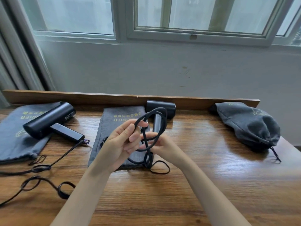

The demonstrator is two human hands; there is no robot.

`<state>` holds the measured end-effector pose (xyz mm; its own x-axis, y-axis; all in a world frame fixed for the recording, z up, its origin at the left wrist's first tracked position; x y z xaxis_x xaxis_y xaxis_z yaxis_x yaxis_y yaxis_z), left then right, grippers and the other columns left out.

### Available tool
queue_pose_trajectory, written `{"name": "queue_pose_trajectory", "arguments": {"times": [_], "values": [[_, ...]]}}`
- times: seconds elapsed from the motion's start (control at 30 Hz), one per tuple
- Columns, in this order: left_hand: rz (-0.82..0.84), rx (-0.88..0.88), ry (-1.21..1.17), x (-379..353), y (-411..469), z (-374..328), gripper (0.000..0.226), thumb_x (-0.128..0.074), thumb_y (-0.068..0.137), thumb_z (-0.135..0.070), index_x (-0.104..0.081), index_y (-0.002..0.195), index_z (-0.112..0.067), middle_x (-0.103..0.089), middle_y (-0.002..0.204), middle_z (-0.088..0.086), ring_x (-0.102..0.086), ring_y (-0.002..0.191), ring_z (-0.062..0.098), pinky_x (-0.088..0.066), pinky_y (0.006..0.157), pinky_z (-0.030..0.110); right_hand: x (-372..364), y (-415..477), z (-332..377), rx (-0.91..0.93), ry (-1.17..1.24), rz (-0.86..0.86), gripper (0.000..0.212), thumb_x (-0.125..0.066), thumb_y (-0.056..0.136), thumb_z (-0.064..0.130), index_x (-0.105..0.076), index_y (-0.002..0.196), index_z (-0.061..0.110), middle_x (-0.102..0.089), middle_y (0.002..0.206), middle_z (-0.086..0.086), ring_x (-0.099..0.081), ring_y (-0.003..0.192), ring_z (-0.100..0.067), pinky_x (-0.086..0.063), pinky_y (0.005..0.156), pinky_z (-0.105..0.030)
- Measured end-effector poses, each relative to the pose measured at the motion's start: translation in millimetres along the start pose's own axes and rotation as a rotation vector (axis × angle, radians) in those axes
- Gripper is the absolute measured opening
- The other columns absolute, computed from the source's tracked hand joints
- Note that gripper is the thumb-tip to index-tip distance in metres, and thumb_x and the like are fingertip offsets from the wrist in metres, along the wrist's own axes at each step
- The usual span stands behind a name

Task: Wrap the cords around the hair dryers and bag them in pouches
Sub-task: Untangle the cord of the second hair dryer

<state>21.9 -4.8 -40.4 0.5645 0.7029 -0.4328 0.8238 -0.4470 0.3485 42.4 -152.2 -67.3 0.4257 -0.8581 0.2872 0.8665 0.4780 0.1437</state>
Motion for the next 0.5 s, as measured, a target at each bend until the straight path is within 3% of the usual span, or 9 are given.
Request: {"name": "queue_pose_trajectory", "arguments": {"times": [0.1, 0.2, 0.27, 0.37, 0.43, 0.5], "values": [[-0.034, -0.010, -0.024, 2, -2, 0, 0.030, -0.064, 0.082, -0.032, -0.067, 0.103, -0.010, -0.043, 0.059, -0.008, -0.027, 0.045, 0.004, -0.030, 0.044, 0.014, 0, 12, -1, 0.015, 0.028, -0.106, 0.017, -0.051, 0.091, -0.004, -0.063, 0.097, 0.006, -0.065, 0.082, 0.004, -0.063, 0.074, 0.002, -0.050, 0.067, -0.014], [-0.090, -0.022, -0.023, 7, -5, -4, 0.025, -0.063, 0.081, -0.031, -0.066, 0.095, -0.011, -0.043, 0.059, -0.007, -0.021, 0.045, 0.007, -0.029, 0.041, 0.013, 17, 16, 4, 0.059, 0.210, -0.341, 0.017, -0.044, 0.095, 0.003, -0.060, 0.091, 0.007, -0.067, 0.095, -0.003, -0.067, 0.089, -0.010, -0.055, 0.080, -0.023], [-0.113, -0.010, -0.026, 8, -7, -6, 0.017, -0.053, 0.089, -0.027, -0.060, 0.085, -0.011, -0.043, 0.060, -0.005, -0.024, 0.043, 0.005, -0.030, 0.040, 0.014, 34, 16, 12, 0.115, 0.306, -0.456, 0.019, -0.041, 0.096, 0.005, -0.059, 0.092, 0.008, -0.067, 0.103, -0.009, -0.066, 0.099, -0.021, -0.055, 0.087, -0.029], [-0.163, 0.048, 0.044, 7, -9, -3, 0.022, -0.031, 0.094, -0.020, -0.044, 0.078, -0.011, -0.042, 0.059, -0.003, -0.026, 0.040, 0.004, -0.025, 0.038, 0.015, 58, 13, 31, 0.228, 0.493, -0.578, 0.014, -0.043, 0.094, 0.008, -0.057, 0.090, 0.010, -0.064, 0.107, -0.007, -0.063, 0.104, -0.023, -0.053, 0.091, -0.030], [-0.211, 0.092, 0.096, 5, -10, 1, 0.024, -0.028, 0.095, -0.018, -0.039, 0.074, -0.012, -0.040, 0.057, -0.003, -0.024, 0.040, 0.005, -0.021, 0.039, 0.018, 70, 10, 45, 0.336, 0.413, -0.652, 0.007, -0.052, 0.089, 0.013, -0.059, 0.088, 0.015, -0.065, 0.104, 0.000, -0.063, 0.105, -0.019, -0.051, 0.094, -0.032], [-0.264, 0.123, 0.100, 4, -11, 2, 0.030, -0.024, 0.097, -0.016, -0.037, 0.071, -0.013, -0.037, 0.055, -0.003, -0.022, 0.039, 0.005, -0.018, 0.039, 0.020, 76, 4, 57, 0.440, 0.130, -0.722, 0.010, -0.057, 0.089, 0.011, -0.061, 0.088, 0.019, -0.065, 0.101, -0.001, -0.061, 0.104, -0.014, -0.048, 0.094, -0.026]]}}
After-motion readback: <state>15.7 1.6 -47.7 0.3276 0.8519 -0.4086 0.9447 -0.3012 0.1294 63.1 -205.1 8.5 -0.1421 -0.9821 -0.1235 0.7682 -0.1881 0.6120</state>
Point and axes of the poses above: each hand's wrist, its own y-axis towards the middle knuckle, its own x-axis out of the back of the hand, z = x × y, the point moved 2 cm from there along y, towards the middle knuckle
